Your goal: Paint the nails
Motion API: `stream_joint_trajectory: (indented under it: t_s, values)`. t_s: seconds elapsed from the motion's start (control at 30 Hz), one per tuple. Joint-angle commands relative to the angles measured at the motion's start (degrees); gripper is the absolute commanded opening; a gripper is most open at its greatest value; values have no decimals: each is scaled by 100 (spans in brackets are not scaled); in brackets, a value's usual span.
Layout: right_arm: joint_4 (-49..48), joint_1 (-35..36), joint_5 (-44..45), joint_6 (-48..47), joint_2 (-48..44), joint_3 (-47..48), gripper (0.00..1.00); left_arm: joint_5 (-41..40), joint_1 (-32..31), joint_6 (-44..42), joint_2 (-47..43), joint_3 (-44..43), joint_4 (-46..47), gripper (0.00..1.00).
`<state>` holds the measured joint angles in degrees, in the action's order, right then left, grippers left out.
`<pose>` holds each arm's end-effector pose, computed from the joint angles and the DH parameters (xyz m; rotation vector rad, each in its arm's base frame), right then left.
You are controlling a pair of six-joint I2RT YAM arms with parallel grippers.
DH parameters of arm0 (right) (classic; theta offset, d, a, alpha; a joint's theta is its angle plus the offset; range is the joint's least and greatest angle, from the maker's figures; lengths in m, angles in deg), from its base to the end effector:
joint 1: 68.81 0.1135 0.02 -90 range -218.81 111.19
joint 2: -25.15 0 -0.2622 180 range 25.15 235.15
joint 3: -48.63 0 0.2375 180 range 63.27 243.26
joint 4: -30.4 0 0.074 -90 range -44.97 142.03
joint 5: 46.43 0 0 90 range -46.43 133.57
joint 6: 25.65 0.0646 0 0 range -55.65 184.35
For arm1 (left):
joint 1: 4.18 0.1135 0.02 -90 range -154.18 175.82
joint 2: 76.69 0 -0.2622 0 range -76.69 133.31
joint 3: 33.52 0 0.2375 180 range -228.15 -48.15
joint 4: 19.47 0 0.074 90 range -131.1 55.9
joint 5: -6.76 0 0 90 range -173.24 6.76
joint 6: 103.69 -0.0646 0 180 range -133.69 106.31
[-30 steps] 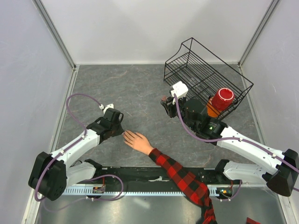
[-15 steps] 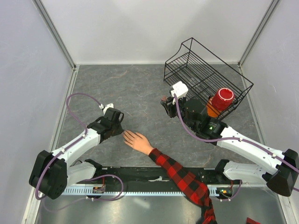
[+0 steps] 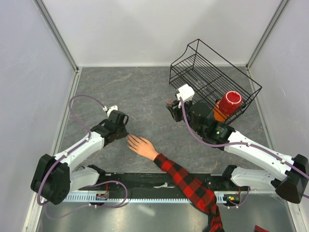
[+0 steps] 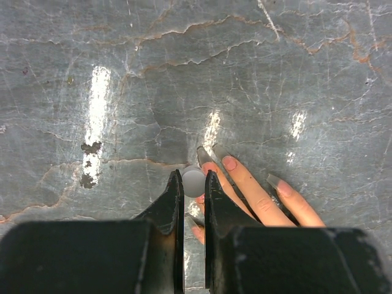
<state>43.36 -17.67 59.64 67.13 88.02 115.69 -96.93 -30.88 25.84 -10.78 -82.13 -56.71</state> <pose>0.1844 0.2004 0.3435 -0.5165 1.6606 0.4540 0.2026 -0.0848 0.1708 -0.3734 2.4652 -0.1847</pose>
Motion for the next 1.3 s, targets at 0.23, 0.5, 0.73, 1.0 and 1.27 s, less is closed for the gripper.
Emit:
stream_joint_trajectory:
  t_s: [0.23, 0.5, 0.73, 1.0, 1.27]
  values:
    - [-149, -16, -78, 64, -91, 242, 0, -222, 42, -367, -464, -426, -322, 2]
    - [-158, -7, -105, 82, -117, 242, 0, 157, 33, -209, -500, -285, -490, 2]
    - [-158, -16, -87, 73, -126, 224, 0, 235, 33, -191, -325, -285, -332, 2]
    - [-149, -16, -87, 73, -135, 216, 0, 236, 33, -86, -219, -241, -288, 2]
    - [-140, -16, -70, 64, -152, 224, 0, 227, 33, -33, -96, -215, -217, 2]
